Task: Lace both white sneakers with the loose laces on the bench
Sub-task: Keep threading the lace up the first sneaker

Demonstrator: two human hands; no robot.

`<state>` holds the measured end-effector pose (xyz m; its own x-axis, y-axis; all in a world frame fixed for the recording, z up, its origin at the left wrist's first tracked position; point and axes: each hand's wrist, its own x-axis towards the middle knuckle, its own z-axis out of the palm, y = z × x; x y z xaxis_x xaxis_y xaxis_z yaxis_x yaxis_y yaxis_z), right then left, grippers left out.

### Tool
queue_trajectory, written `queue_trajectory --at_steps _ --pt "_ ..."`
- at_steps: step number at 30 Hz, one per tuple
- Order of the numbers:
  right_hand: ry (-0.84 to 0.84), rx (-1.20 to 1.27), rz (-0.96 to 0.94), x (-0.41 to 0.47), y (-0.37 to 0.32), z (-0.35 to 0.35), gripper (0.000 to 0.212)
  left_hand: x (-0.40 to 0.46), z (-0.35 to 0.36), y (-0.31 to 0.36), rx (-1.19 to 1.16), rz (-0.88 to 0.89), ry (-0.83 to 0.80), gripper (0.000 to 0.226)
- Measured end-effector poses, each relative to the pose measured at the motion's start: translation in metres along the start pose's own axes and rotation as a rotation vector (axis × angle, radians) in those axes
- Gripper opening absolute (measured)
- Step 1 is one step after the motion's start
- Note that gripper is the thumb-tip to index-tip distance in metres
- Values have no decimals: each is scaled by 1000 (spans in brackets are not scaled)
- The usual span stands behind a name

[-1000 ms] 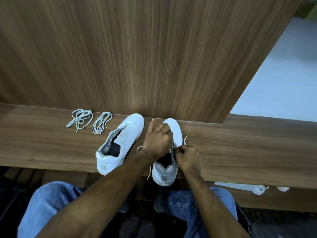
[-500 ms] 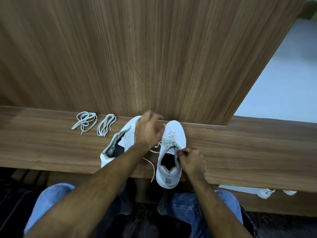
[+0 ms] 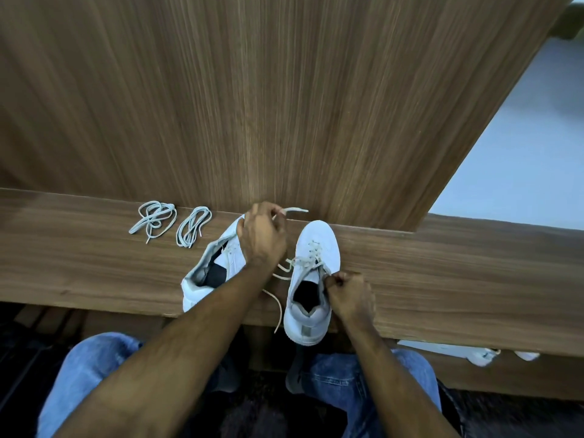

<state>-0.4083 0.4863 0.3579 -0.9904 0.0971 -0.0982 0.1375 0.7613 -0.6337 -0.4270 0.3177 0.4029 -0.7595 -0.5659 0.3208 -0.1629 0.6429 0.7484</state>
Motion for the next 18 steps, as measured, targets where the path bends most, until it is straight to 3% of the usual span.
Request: queue_trajectory --at_steps 4,8,10,13,18 --pt "-6 -20 5 1 1 1 25 -13 -2 -16 86 159 -142 16" --pt "3 -47 15 1 0 1 25 -45 4 -19 302 219 -582 21" --pt "-9 -51 3 1 0 2 24 -56 7 -19 325 167 -577 16" --pt "-13 -62 -3 1 2 1 20 -56 6 -18 182 -83 -499 9" --pt "-44 -108 -48 -1 1 -7 15 -65 4 -23 108 -204 -418 22"
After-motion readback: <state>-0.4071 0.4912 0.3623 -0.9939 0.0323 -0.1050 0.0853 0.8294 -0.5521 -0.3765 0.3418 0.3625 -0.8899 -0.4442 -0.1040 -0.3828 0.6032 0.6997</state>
